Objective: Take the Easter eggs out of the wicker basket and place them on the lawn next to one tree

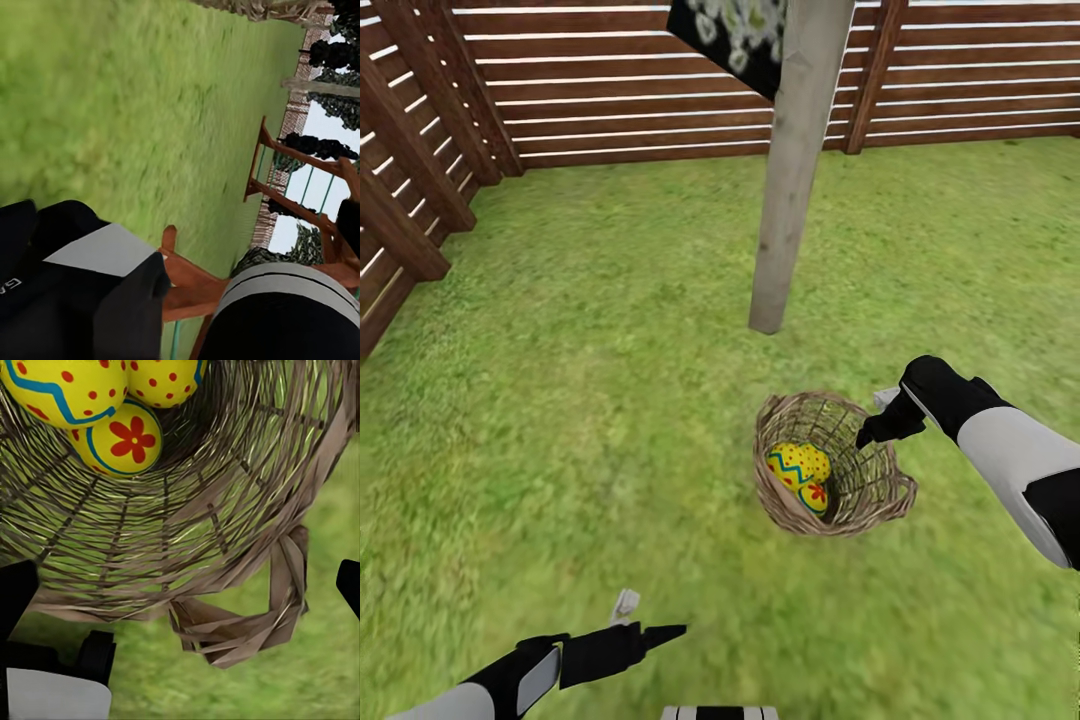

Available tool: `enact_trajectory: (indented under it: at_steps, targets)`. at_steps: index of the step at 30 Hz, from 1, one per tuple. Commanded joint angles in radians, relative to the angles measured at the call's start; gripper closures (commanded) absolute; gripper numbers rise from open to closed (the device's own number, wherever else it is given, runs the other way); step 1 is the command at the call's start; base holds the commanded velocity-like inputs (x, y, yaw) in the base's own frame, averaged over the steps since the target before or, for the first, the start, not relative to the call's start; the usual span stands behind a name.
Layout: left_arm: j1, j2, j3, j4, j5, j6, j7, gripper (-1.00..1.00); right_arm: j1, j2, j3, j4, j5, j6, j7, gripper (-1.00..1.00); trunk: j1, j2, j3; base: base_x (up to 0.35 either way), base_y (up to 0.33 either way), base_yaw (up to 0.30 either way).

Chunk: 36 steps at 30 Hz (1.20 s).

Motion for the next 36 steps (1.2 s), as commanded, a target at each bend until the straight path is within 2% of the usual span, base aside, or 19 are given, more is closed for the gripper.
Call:
enact_trajectory:
  at_steps: [1,24,36]
  targets:
    - [0.0,0.001,-0.006,0.001,0.01,0.01,-0.002,-1.0,0.0,-0.001,0.003,-0.002,0.008,0.002,0.009,-1.0,-0.004,0.007,0.003,0.0,0.0,0.0]
    - [0.0,0.006,-0.002,0.023,0.011,0.01,0.014,-1.0,0.0,0.003,0.008,-0.001,0.006,0.01,0.01,-1.0,-0.092,0.168,0.075,0.0,0.0,0.0]
    - [0.0,0.005,-0.002,0.023,0.01,0.01,0.017,-1.0,0.0,0.028,0.01,-0.008,0.005,0.011,0.01,-1.0,-0.138,0.252,0.112,0.0,0.0,0.0]
